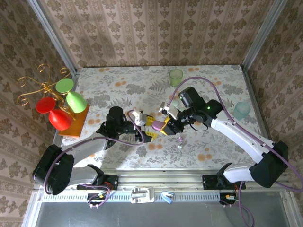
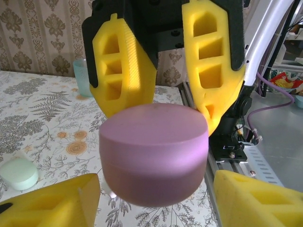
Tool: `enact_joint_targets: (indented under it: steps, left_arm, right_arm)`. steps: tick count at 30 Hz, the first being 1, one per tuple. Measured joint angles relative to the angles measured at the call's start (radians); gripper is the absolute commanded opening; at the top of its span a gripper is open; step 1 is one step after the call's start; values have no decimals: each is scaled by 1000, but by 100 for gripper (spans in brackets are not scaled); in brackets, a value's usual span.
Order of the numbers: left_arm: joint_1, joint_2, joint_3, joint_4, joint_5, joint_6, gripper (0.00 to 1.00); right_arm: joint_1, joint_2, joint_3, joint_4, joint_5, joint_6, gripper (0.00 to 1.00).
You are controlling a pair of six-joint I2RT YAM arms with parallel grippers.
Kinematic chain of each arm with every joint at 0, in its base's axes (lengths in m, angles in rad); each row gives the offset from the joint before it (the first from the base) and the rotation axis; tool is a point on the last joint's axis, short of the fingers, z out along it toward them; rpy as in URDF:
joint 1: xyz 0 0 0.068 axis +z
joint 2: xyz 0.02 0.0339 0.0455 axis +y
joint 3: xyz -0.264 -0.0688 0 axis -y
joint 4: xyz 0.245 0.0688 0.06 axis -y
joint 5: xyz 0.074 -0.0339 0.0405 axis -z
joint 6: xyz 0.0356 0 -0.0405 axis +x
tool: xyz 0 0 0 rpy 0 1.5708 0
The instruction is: Insert the wireless bluetooth earbuds into the charging case
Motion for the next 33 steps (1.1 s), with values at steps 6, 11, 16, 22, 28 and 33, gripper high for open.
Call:
enact_joint_targets:
  steps: [6, 11, 16, 22, 28, 33]
  left_arm:
    - [0, 0, 0, 18, 1, -18, 60]
    - [0, 0, 0, 32, 4, -37, 56]
    - [0, 3, 2, 42, 8, -56, 53]
    - [0, 6, 2, 58, 13, -71, 48]
    - [0, 7, 2, 61, 19, -81, 43]
    - [0, 14, 2, 64, 24, -84, 37]
  right_arm:
    - [0, 11, 2, -6, -6, -6, 22]
    - [0, 13, 2, -6, -6, -7, 22]
    - [0, 13, 2, -6, -6, -7, 22]
    - [0, 13, 2, -5, -7, -7, 22]
    - [0, 13, 2, -6, -9, -8, 22]
    - [0, 13, 2, -7, -8, -8, 22]
